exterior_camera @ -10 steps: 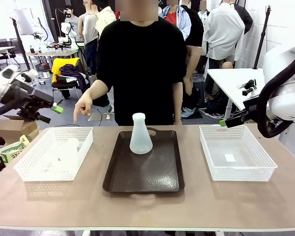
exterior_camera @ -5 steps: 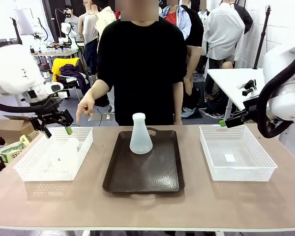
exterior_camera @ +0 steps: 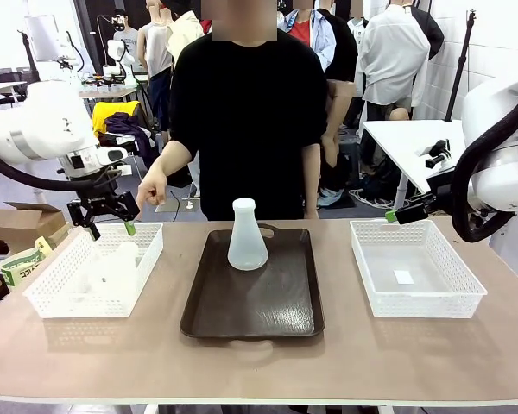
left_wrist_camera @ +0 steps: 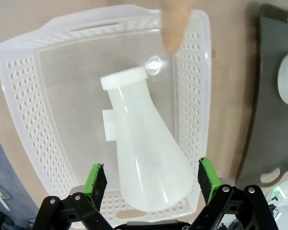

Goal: Prepare the laboratory tools.
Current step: Pick up the Big flask that the person points to.

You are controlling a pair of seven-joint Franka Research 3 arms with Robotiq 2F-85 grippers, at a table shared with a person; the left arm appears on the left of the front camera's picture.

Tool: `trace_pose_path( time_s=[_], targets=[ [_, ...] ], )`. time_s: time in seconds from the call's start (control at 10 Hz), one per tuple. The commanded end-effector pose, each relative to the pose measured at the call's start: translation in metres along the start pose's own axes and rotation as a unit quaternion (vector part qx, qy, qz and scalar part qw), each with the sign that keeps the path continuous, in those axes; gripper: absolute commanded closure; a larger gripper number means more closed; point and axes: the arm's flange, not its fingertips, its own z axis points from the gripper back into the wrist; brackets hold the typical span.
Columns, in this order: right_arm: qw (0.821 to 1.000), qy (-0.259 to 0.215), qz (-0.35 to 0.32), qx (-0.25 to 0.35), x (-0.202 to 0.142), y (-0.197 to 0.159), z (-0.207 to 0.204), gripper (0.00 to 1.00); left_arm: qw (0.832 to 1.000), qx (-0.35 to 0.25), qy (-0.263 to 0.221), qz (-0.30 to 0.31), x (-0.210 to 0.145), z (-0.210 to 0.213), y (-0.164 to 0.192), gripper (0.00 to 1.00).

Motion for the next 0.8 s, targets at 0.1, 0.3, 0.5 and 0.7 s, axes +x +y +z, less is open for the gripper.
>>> trace_pose_path(
  time_s=[0.1,0.3,0.5,0.7],
  targets=[
    [1.000,0.001,-0.001,0.000,-0.001,0.000,0.000,0.00,0.999,0.033,0.000,0.030,0.021,-0.019,0.000,0.00],
    [1.000,0.001,-0.001,0.000,-0.001,0.000,0.000,0.00,0.999,0.016,0.008,0.037,0.034,-0.034,0.002,0.00],
    [1.000,0.001,-0.001,0.000,-0.001,0.000,0.000,0.00,0.997,0.022,-0.006,0.068,0.050,-0.046,0.005,0.00],
    [1.000,0.001,-0.001,0.000,-0.001,0.000,0.000,0.00,0.996,0.034,-0.017,0.078,0.065,-0.055,0.007,0.00]
  ],
)
